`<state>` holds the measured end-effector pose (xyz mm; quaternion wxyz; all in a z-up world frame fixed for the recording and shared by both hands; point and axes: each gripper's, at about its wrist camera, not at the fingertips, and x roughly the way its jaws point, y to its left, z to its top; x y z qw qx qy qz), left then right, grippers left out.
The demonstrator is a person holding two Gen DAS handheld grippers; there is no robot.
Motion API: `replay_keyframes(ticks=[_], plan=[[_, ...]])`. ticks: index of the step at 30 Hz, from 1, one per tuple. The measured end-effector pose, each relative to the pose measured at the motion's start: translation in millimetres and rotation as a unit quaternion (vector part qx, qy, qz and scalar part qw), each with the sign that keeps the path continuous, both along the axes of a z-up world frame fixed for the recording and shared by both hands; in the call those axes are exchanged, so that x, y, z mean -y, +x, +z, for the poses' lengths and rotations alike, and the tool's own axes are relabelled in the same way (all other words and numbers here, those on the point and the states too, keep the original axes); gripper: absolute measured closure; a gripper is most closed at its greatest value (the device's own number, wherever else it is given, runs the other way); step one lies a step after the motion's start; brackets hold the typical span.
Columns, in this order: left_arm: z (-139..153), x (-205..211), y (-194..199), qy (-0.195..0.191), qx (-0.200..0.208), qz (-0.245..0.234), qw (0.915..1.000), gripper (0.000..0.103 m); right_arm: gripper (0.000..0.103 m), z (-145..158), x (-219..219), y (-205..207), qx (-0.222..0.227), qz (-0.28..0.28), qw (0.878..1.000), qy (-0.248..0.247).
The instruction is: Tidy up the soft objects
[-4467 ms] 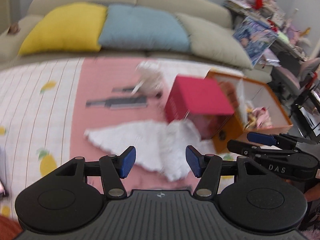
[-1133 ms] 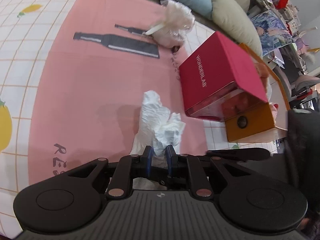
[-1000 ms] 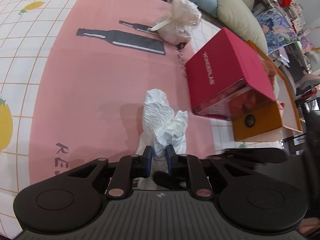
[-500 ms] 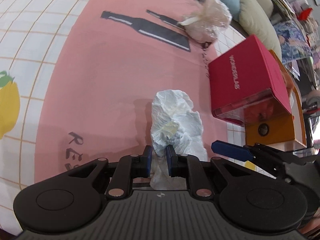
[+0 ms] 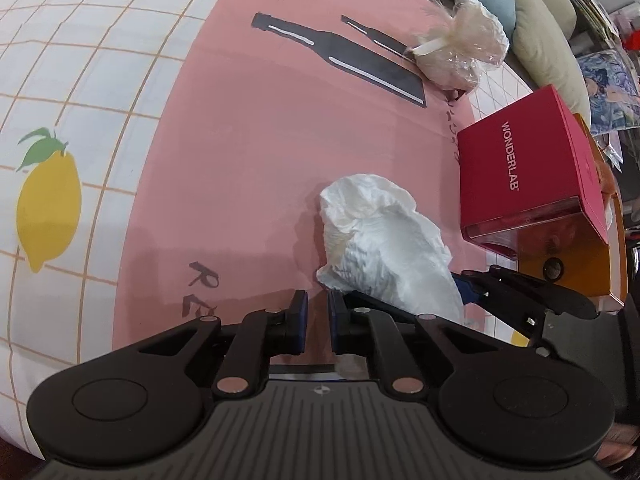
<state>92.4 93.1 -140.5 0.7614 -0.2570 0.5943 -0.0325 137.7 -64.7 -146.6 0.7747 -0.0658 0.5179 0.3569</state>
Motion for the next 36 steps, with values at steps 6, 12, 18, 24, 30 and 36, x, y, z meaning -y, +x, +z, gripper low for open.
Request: replay_keyframes(ticks=[6,12,18,24,30,36], plan=[[12,7,-2,0.037,0.029,-0.024,0.9986,0.091,0.079,1,-6,-3,0.016,0.021,0.999,-0.02],[36,15,2,0.089,0.09,-0.073,0.9893,0.091,0.084,13,-4,0,0.022,0.008,0.999,-0.038],[75,28,21,0.156,0.165,-0.144,0.9631,0.079,0.084,61,13,18,0.025,-0.025,0.999,-0.027],[120,37,60,0.174,0.253,-0.179,0.9346,0.045,0.083,122,35,41,0.089,-0.06,0.994,-0.001],[128,67,113,0.201,0.296,-0.249,0.8999,0.024,0.083,135,65,77,0.105,-0.131,0.986,-0.011],[102,94,160,0.214,0.278,-0.295,0.8887,0.018,0.082,134,90,92,0.098,-0.178,0.979,-0.002]])
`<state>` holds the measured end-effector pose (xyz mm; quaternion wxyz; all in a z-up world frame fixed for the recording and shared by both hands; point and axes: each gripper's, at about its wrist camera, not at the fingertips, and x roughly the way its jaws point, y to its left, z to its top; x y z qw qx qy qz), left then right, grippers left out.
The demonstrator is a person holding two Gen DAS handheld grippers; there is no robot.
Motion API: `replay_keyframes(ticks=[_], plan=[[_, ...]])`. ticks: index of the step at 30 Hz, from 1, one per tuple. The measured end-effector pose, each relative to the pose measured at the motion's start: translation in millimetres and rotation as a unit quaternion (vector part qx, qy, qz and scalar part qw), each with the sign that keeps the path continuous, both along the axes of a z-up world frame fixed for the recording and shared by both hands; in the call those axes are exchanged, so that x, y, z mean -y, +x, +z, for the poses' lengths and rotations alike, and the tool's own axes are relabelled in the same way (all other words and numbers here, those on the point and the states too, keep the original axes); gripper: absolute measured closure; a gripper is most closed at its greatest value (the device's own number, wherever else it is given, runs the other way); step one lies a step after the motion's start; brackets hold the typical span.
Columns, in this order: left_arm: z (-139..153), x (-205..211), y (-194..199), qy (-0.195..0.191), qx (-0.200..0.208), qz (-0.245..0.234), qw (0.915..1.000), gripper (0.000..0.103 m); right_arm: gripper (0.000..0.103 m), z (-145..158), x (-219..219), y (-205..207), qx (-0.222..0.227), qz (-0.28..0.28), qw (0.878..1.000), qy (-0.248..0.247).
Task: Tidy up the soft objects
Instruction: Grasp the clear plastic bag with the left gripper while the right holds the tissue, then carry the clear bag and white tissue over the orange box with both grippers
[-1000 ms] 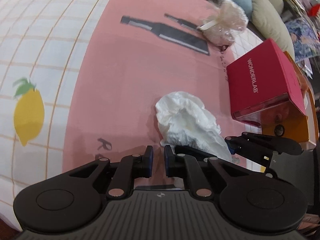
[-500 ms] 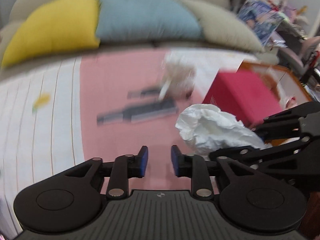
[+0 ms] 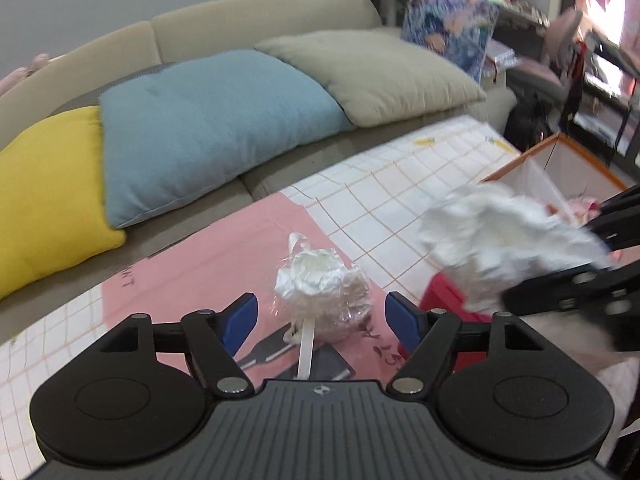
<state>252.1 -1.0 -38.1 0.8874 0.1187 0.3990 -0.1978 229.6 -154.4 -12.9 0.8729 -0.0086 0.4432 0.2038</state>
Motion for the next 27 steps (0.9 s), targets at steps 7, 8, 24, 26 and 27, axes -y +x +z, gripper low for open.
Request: replay_keyframes(ticks=[7,8,24,26,27], plan=[[-32,25,29,0.052,-0.02,-0.017,0.9983,0.018,0.082,-5,19,5,-0.009,-0.026,0.999,0.02],[-35,30,31,0.062,-0.015,-0.015,0.9978,0.018,0.082,-5,22,4,-0.01,-0.029,0.999,0.022],[-35,34,53,0.046,-0.028,0.052,0.9972,0.067,0.081,-7,67,-10,-0.011,-0.062,0.997,0.046],[-30,36,48,0.043,-0.02,0.049,0.9977,0.068,0.081,-7,70,-12,-0.009,-0.065,0.997,0.049],[-26,36,45,0.044,-0.015,0.049,0.9977,0.068,0.081,-6,71,-12,-0.007,-0.065,0.997,0.05]])
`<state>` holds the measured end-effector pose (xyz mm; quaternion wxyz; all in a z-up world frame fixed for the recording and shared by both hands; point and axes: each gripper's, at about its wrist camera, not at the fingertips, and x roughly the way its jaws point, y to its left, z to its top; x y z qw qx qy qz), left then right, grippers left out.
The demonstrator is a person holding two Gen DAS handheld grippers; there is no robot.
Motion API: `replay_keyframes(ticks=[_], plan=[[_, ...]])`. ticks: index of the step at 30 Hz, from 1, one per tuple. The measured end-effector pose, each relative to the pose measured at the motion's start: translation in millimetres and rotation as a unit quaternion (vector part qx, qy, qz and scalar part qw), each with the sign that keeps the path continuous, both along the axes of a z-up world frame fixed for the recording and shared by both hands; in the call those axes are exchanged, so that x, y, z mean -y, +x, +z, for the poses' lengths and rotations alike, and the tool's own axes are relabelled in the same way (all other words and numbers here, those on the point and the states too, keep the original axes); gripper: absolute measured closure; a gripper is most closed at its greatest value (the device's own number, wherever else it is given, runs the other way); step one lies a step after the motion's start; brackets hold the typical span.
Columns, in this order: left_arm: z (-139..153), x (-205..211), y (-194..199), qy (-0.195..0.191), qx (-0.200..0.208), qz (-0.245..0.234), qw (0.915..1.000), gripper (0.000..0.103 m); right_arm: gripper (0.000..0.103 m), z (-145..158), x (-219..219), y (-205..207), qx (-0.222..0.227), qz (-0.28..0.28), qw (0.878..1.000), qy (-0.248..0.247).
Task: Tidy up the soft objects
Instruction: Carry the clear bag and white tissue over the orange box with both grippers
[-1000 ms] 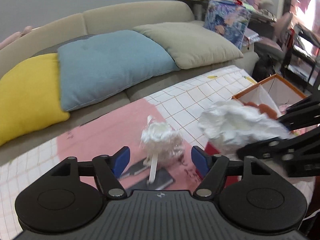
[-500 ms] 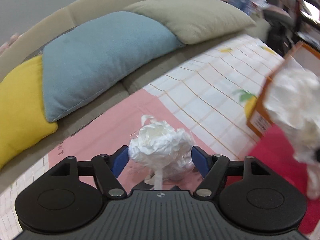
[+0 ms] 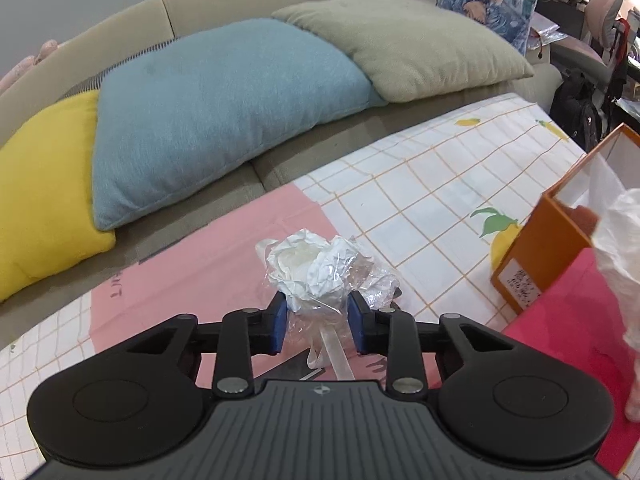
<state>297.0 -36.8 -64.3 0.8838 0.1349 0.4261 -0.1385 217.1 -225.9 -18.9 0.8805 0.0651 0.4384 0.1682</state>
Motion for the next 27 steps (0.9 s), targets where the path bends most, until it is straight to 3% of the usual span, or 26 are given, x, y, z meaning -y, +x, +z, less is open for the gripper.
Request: replay_keyframes(ticks=[6,16,21,27], plan=[[35,-6,-26,-0.008,0.037,0.014,0.9992,0.068,0.081,10,8,-6,0.015,-0.001,1.0,0.006],[113,11,-103,-0.056,0.11,0.025,0.9921,0.068,0.081,41,23,-29,0.058,0.013,0.998,0.037],[137,36,-138,-0.098,0.127,-0.001,0.987,0.068,0.081,55,40,-46,0.079,0.012,0.996,0.03],[153,73,-156,-0.122,0.137,-0.04,0.9822,0.068,0.081,66,79,-64,0.096,-0.021,0.995,0.016]])
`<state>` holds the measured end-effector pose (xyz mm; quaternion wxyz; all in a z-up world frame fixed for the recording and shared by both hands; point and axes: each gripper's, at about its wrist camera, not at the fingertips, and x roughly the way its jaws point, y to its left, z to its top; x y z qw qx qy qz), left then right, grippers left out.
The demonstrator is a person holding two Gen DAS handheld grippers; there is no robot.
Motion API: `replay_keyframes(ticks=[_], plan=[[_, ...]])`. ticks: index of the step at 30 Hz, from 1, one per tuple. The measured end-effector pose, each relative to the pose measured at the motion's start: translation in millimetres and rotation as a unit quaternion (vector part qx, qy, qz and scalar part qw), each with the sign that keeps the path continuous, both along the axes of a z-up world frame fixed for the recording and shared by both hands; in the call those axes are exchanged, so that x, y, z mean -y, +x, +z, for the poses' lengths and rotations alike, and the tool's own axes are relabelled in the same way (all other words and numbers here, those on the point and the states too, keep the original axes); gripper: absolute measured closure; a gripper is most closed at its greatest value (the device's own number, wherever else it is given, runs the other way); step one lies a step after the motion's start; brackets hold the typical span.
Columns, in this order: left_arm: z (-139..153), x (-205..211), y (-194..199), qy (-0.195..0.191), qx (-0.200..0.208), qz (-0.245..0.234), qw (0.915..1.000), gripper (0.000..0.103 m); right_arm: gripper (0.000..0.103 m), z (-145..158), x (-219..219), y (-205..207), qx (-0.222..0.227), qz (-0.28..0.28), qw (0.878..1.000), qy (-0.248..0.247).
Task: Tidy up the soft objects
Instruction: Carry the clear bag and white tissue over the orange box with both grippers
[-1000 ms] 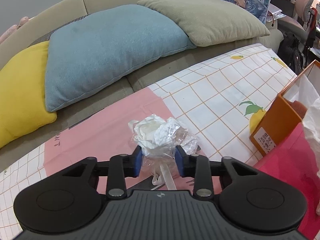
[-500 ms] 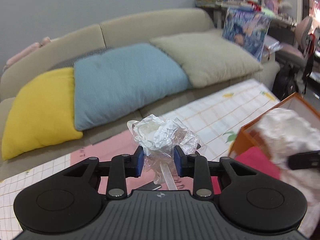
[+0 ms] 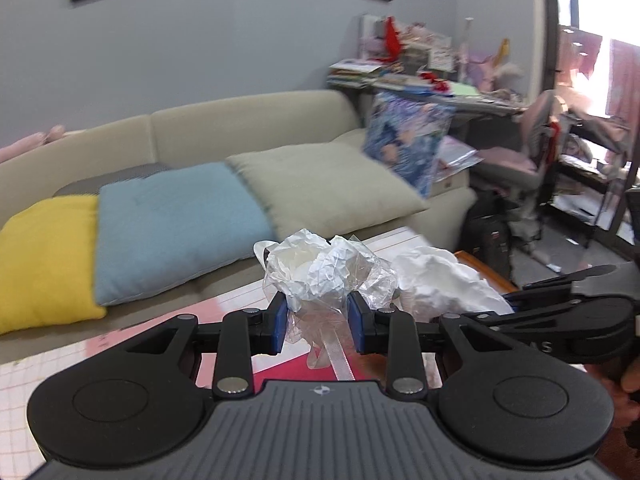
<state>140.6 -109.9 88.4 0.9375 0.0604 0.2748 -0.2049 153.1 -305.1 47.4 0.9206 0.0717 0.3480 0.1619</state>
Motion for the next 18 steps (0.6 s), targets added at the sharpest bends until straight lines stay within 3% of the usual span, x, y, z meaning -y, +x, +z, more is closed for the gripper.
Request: replay_keyframes(ticks=[9,18], plan=[[-6,61,-6,-0.009,-0.009,-0.052,0.9985,0.068,0.081,-3,66,-7,0.0,-0.063,0.997,-0.033],[-25,98,8,0.01,-0.042,-0.078,0.996,0.068,0.081,-36,128,21,-0.043,-0.124,0.991,-0.033]])
